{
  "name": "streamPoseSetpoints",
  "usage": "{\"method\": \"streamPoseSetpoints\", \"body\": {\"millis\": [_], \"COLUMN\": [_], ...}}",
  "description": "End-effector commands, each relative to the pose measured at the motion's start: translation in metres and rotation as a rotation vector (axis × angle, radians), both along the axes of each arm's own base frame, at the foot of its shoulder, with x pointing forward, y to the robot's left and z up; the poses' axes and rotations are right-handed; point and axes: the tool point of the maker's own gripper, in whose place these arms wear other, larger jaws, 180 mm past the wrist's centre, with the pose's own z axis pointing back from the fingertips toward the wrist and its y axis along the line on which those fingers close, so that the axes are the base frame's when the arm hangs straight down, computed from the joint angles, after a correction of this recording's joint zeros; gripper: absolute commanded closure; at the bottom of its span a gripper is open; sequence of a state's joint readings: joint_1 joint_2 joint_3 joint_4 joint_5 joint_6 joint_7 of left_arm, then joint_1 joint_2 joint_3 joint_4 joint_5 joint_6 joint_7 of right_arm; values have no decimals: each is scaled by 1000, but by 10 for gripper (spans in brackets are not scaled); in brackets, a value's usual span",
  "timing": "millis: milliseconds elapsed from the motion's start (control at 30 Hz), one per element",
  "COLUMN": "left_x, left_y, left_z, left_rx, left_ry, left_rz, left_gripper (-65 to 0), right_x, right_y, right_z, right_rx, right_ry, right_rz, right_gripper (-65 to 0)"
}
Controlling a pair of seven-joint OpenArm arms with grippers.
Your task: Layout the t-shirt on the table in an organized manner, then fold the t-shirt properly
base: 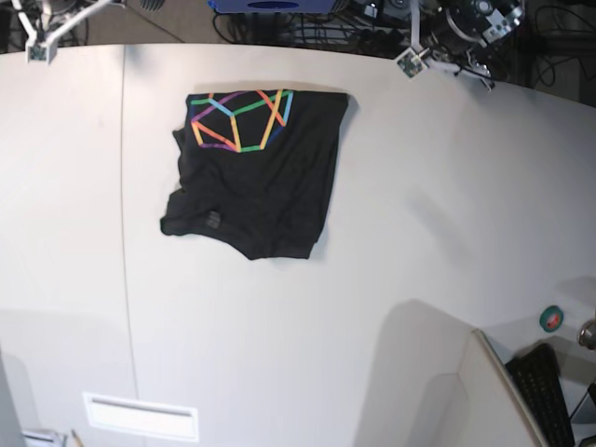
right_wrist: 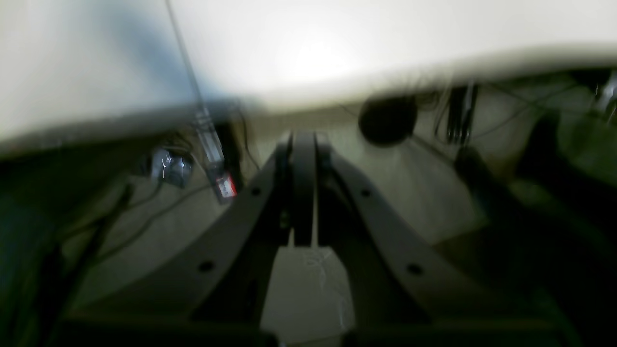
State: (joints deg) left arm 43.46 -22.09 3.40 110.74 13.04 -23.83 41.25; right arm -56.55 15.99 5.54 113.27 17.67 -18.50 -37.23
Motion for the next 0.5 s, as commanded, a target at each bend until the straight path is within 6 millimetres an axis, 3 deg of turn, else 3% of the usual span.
{"method": "streamPoseSetpoints", "body": {"millis": [0, 167, 233, 367, 467], "left_x": [-9, -71, -90, -110, -129], "left_y": [1, -1, 4, 6, 5], "left_z": [1, -30, -46, -83, -114], "left_rx": [-1, -32, -28, -66, -111], "left_ry": [7, 191, 260, 325, 363], "left_rz": [-1, 73, 114, 193, 257], "left_gripper": [0, 0, 0, 0, 0], "right_x": [-15, -103, -125, -158, -168], "right_y": [-2, 51, 70, 82, 86], "right_z": [2, -39, -58, -101, -128], "right_rx": [-9, 131, 196, 246, 258], "right_ry": [26, 276, 356, 508, 590], "right_rz": [-11, 27, 93, 156, 237], "right_gripper": [0, 0, 0, 0, 0]}}
